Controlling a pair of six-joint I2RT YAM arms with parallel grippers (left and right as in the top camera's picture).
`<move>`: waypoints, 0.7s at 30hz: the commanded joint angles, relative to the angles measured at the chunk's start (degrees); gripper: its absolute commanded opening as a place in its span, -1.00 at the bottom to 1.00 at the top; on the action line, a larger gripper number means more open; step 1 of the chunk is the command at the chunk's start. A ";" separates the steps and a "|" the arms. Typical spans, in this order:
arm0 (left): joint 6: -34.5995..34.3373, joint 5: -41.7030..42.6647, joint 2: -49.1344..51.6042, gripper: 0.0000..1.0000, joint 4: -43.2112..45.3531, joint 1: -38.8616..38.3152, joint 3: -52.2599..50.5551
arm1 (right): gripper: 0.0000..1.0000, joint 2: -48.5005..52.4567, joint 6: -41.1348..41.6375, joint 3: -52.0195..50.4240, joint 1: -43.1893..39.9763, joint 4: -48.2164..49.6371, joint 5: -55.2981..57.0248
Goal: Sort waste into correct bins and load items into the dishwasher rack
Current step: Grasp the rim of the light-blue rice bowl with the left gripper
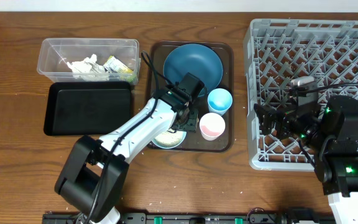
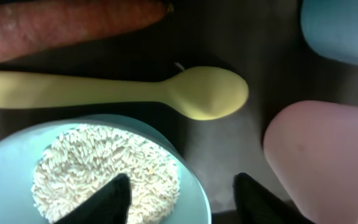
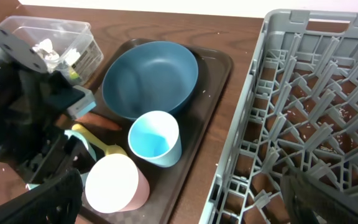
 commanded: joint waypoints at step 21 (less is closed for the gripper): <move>0.02 1.40 3.93 -0.19 0.87 0.48 -0.13 | 0.98 -0.02 -1.05 1.11 -0.59 -1.36 0.07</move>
